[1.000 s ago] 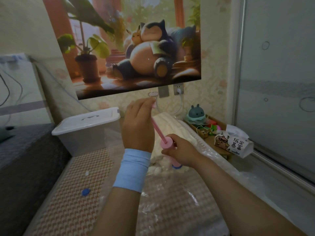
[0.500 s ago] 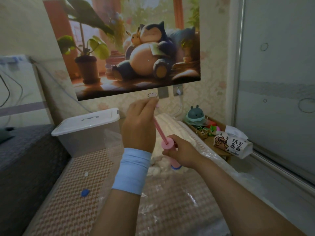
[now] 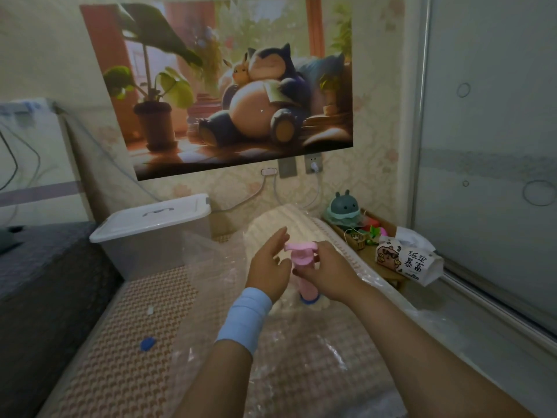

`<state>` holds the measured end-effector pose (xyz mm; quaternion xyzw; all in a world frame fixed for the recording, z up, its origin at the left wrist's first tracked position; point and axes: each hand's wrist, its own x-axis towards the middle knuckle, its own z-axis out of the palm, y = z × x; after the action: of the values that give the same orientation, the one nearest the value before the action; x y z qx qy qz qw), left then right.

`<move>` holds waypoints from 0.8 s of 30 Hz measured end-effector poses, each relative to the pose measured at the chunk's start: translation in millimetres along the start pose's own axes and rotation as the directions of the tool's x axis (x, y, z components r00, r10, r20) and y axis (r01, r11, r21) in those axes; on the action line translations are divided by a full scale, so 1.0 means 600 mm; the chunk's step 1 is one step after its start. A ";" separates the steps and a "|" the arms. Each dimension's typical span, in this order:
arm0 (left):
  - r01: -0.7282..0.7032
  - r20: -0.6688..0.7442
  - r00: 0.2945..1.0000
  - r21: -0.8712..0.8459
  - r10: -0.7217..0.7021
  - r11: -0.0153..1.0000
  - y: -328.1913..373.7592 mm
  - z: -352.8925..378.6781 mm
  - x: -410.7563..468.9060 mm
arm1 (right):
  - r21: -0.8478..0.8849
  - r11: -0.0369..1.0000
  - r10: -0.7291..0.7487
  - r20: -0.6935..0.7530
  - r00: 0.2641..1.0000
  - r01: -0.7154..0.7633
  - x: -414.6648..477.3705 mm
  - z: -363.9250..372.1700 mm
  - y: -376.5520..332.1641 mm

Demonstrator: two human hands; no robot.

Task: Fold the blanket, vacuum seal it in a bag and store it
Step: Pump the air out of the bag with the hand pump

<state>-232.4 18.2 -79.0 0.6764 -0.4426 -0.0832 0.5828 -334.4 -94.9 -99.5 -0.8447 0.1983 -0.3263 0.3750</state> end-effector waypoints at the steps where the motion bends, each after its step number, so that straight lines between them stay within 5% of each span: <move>1: 0.057 0.030 0.998 -0.090 -0.054 0.994 0.000 0.002 0.001 | 0.011 1.000 0.009 -0.013 1.000 -0.009 -0.001 -0.003 0.003; 3: 0.121 0.099 0.990 -0.172 -0.105 0.978 -0.001 0.007 0.001 | 0.035 0.999 0.030 -0.019 0.999 -0.029 -0.006 -0.012 0.006; 6: 0.015 0.159 0.987 -0.051 -0.006 0.999 -0.018 0.022 -0.001 | 0.033 0.999 0.007 0.029 1.000 -0.008 -0.011 -0.023 0.005; 11: 0.021 0.106 0.994 -0.059 -0.015 0.998 -0.040 0.043 -0.001 | 0.015 1.000 0.021 0.095 0.995 -0.022 -0.023 -0.046 -0.001; 20: 0.047 0.060 0.997 -0.089 -0.042 0.995 -0.047 0.054 0.007 | -0.445 0.886 -0.203 -0.127 0.971 0.127 -0.024 -0.024 -0.025; 24: 0.083 0.042 0.996 -0.093 -0.079 0.992 -0.051 0.062 0.004 | -0.599 0.779 -0.261 -0.038 0.965 0.187 -0.016 -0.006 -0.041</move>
<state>-239.0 -11.9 -115.8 0.6636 -0.4215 -0.1406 0.6019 -341.6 -75.5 -83.0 -0.9157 0.2099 -0.3405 0.0401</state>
